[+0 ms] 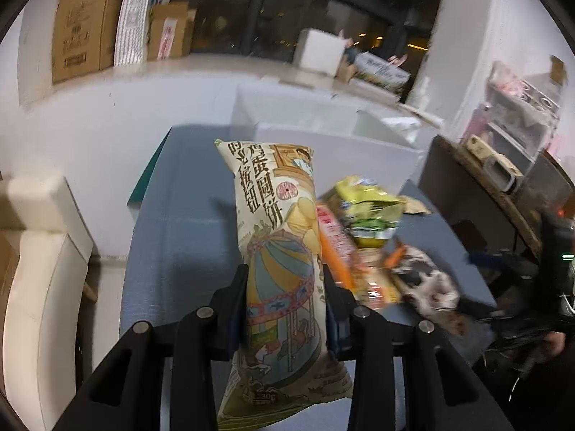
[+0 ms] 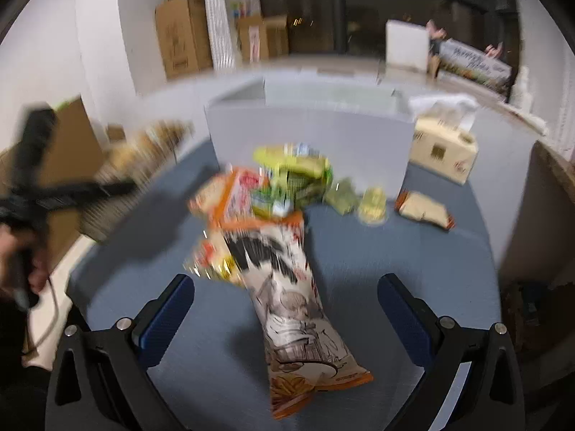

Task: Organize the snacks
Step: 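Grasp cream biscuit bag with left tool while right tool grasps illustrated long bag, then lower both long bags into the white box and open both tools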

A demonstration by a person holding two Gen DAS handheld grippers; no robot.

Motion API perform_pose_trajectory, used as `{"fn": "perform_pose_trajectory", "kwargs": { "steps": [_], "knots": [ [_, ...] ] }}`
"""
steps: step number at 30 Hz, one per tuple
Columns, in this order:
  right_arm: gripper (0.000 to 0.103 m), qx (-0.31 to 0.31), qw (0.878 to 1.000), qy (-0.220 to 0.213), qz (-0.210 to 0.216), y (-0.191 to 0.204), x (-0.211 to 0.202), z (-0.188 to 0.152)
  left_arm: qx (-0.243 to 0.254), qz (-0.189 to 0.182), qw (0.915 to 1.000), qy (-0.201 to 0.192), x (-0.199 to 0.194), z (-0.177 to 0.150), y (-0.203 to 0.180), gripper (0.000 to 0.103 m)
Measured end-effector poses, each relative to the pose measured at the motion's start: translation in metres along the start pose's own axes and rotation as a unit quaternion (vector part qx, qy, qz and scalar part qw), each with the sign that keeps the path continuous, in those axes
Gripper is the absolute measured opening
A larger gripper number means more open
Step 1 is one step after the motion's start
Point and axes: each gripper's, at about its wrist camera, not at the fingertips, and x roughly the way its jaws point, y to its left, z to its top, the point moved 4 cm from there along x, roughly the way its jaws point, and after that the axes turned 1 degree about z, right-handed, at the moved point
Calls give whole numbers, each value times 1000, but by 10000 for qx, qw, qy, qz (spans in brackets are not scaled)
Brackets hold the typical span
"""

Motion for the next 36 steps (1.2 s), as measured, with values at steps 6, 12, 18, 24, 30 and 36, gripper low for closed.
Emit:
{"fn": "perform_pose_trajectory", "kwargs": {
  "steps": [6,12,18,24,30,36],
  "knots": [
    [103,-222,9981,577,25,-2,38,-10,84,-222,9995,-192,-22,6,-18,40],
    [41,265,9973,659,161,-19,44,-17,166,-215,9993,-259,-13,12,-29,40],
    [40,548,9982,87,203,-26,-6,-10,201,-308,9987,-362,-8,25,-37,40],
    [40,1031,9929,-588,38,-49,-43,42,283,-393,9971,-582,5,78,-51,40],
    [40,1344,9865,-938,-39,-73,-33,130,246,-302,9969,-682,47,154,-58,40],
    [40,1419,9869,-711,-292,-90,20,213,188,-5,9987,-480,104,201,-52,40]
  ]
}}
